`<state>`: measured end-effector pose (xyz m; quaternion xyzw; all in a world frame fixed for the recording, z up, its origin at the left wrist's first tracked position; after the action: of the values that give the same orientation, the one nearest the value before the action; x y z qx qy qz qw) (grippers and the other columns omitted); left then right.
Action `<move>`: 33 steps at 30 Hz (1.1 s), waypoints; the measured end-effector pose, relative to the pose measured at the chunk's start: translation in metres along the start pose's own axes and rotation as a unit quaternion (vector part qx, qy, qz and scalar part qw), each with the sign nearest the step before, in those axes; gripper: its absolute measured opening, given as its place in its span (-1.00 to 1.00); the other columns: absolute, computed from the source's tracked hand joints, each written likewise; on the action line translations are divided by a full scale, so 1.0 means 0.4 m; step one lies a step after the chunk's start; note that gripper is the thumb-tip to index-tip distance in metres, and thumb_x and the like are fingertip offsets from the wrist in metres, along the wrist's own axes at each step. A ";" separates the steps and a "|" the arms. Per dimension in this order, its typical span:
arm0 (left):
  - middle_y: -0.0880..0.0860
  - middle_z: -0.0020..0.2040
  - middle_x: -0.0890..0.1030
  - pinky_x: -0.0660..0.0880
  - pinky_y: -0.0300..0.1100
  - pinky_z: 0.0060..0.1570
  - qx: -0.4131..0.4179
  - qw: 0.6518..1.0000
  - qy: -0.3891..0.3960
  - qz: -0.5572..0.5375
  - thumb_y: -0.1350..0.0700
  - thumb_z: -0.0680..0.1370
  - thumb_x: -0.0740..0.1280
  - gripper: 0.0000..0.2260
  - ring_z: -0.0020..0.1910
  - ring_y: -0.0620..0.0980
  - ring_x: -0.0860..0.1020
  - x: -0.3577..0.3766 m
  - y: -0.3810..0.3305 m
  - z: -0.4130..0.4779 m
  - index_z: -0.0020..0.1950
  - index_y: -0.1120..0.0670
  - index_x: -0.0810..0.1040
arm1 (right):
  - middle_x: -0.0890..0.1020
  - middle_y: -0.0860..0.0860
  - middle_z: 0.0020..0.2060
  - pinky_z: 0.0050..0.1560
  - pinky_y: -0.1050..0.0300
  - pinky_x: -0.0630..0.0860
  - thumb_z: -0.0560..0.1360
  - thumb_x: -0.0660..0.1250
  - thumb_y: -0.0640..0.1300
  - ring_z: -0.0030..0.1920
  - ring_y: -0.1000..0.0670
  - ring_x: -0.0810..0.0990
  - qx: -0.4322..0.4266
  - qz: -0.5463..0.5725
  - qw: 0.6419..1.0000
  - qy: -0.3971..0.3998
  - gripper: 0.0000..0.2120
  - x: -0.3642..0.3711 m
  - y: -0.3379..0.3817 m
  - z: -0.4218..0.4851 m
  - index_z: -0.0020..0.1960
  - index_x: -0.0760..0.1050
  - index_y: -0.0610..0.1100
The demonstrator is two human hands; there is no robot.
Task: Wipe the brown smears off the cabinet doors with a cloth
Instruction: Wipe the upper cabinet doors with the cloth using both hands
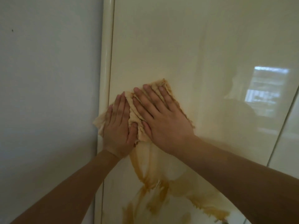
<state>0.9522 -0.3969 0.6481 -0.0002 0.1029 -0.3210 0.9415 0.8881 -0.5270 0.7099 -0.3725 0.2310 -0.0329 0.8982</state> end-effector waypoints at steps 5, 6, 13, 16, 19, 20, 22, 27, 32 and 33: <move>0.21 0.61 0.13 0.06 0.16 0.57 -0.020 1.000 0.007 -0.001 0.04 0.63 0.00 -0.42 0.63 0.12 0.06 0.030 -0.046 -0.127 0.59 0.30 0.08 | -0.13 -0.12 0.65 0.61 -0.19 -0.19 0.71 -0.06 0.06 0.64 -0.15 -0.18 -0.022 0.020 0.999 0.029 -0.38 0.026 0.049 -0.104 0.66 -0.14 -0.20; 0.23 0.61 0.14 0.06 0.18 0.56 -0.024 1.000 0.007 0.002 0.04 0.63 0.00 -0.42 0.63 0.13 0.07 0.036 -0.059 -0.145 0.59 0.31 0.09 | -0.13 -0.12 0.65 0.61 -0.19 -0.18 0.71 -0.05 0.05 0.64 -0.14 -0.18 -0.027 0.025 0.999 0.034 -0.38 0.029 0.053 -0.124 0.66 -0.14 -0.20; 0.24 0.62 0.09 -0.01 0.16 0.58 0.072 0.996 0.060 0.015 0.01 0.63 0.03 -0.40 0.63 0.16 0.01 0.028 -0.128 -0.088 0.59 0.31 0.04 | -0.07 -0.20 0.64 0.63 -0.13 -0.12 0.72 -0.06 0.00 0.65 -0.16 -0.13 -0.070 0.014 0.996 0.051 -0.40 0.002 -0.026 -0.180 0.64 -0.11 -0.28; 0.23 0.61 0.10 0.02 0.16 0.57 0.139 0.988 0.064 0.026 -0.05 0.65 0.06 -0.38 0.63 0.16 0.04 0.022 -0.192 0.027 0.58 0.31 0.07 | -0.02 -0.17 0.64 0.63 -0.11 -0.08 0.73 -0.05 0.02 0.65 -0.14 -0.07 -0.074 -0.008 0.996 0.051 -0.41 -0.061 -0.165 -0.188 0.65 -0.07 -0.25; 0.22 0.61 0.11 0.05 0.16 0.57 0.181 0.981 0.060 0.038 -0.10 0.63 0.12 -0.34 0.62 0.15 0.05 0.015 -0.282 0.178 0.58 0.31 0.10 | -0.01 -0.14 0.65 0.63 -0.11 -0.05 0.73 -0.06 0.04 0.65 -0.13 -0.06 -0.067 -0.048 0.995 0.051 -0.42 -0.145 -0.332 -0.175 0.65 -0.06 -0.21; 0.22 0.61 0.11 0.06 0.16 0.56 0.191 0.979 0.060 0.042 -0.11 0.63 0.12 -0.34 0.62 0.15 0.06 0.011 -0.310 0.226 0.58 0.30 0.11 | -0.01 -0.14 0.65 0.63 -0.13 -0.04 0.73 -0.05 0.05 0.65 -0.13 -0.06 -0.065 -0.066 0.995 0.048 -0.42 -0.166 -0.383 -0.171 0.65 -0.05 -0.20; 0.19 0.63 0.08 0.04 0.14 0.57 0.211 0.974 0.064 0.043 -0.13 0.63 0.11 -0.32 0.63 0.13 0.04 -0.003 -0.388 0.334 0.60 0.27 0.08 | -0.02 -0.14 0.65 0.62 -0.15 -0.01 0.72 -0.05 0.05 0.65 -0.14 -0.06 -0.043 -0.097 0.993 0.043 -0.41 -0.224 -0.493 -0.174 0.66 -0.05 -0.19; 0.13 0.66 0.02 0.01 0.10 0.58 0.255 0.962 0.067 0.063 -0.14 0.63 0.11 -0.32 0.64 0.07 -0.04 -0.023 -0.546 0.522 0.63 0.22 0.03 | 0.01 -0.12 0.65 0.59 -0.20 0.07 0.72 -0.03 0.06 0.65 -0.13 -0.03 0.050 -0.125 0.991 0.019 -0.42 -0.320 -0.664 -0.209 0.66 -0.02 -0.17; 0.13 0.66 0.00 0.01 0.12 0.58 0.268 0.959 0.055 0.073 -0.12 0.64 0.09 -0.33 0.64 0.08 -0.05 -0.016 -0.567 0.535 0.63 0.22 0.02 | 0.04 -0.10 0.65 0.59 -0.21 0.06 0.70 -0.01 0.05 0.65 -0.11 -0.02 0.153 -0.115 0.981 -0.025 -0.42 -0.311 -0.649 -0.236 0.66 0.00 -0.11; 0.13 0.66 0.00 0.00 0.12 0.58 0.272 0.958 0.054 0.074 -0.12 0.64 0.09 -0.33 0.64 0.08 -0.05 -0.015 -0.567 0.534 0.63 0.22 0.02 | 0.04 -0.10 0.65 0.59 -0.21 0.05 0.70 -0.01 0.04 0.65 -0.11 -0.03 0.177 -0.111 0.977 -0.033 -0.43 -0.305 -0.637 -0.238 0.66 0.00 -0.10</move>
<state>0.8518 -0.5872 0.8736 0.2804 0.0621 -0.2654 0.9204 0.7663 -0.7445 0.8733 -0.2320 0.1490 -0.1605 0.9478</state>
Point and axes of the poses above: each hand's wrist, its own z-axis towards the middle knuckle, its own x-axis out of the palm, y = z × x, the point moved 4 cm from there along z, towards the middle knuckle
